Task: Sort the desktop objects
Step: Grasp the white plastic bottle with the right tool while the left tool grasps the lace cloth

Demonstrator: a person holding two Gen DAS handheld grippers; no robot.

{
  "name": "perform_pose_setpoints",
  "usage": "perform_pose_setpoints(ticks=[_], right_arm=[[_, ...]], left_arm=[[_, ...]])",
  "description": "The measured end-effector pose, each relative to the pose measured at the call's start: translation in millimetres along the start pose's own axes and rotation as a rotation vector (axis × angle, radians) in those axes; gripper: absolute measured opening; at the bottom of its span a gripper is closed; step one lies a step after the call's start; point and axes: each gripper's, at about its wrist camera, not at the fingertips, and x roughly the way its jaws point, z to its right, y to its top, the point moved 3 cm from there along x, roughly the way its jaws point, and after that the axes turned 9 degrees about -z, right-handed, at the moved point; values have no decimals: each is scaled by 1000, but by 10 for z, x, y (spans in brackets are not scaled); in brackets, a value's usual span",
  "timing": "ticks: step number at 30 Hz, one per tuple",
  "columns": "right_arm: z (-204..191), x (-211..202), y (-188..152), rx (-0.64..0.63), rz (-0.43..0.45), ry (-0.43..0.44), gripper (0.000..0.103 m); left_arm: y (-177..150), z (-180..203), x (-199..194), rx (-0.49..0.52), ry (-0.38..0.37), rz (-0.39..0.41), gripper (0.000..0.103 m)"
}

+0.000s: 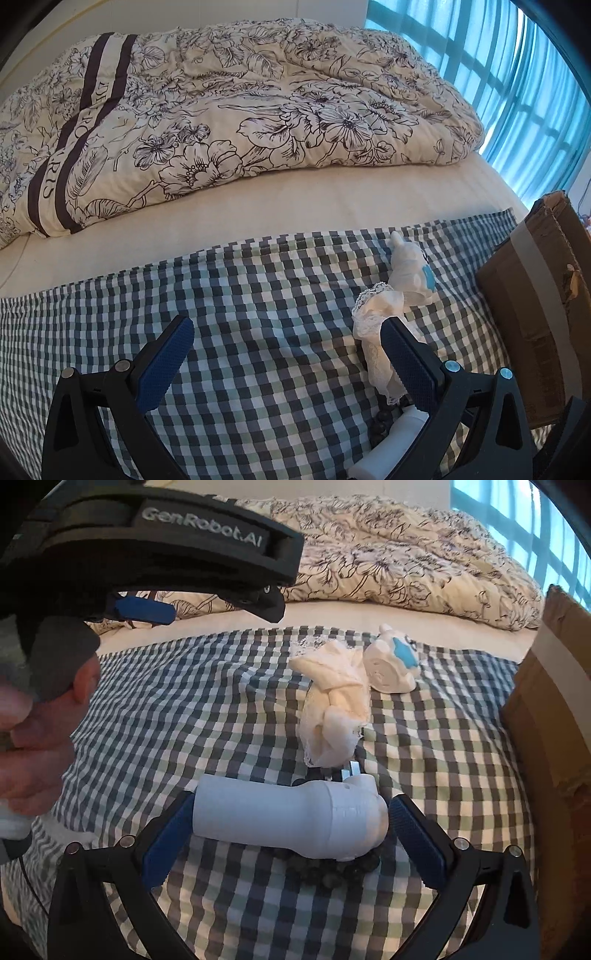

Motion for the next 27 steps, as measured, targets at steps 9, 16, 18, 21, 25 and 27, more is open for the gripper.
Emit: perform_pose_setpoints(ticks=[9,16,18,21,25,27], right_arm=[[22,166,-28,51,-58,65,103],[105,103,-3,80,-32,153,99],[145,82,8,77,-31,150,99],[157,43,15,81,-17,141,99],[238,-75,23,96,17,124,99],[322,-136,23,103,26,106,99]], left_arm=[[47,17,-12,6,-1,10,103],[67,111,134,21,-11,-16,103],[60,165,190,30,-18,-28,103],[46,268,288,49,-28,-52,103],[30,386,415,67,-48,-73,103],[30,443,488,76,-57,-83,102]])
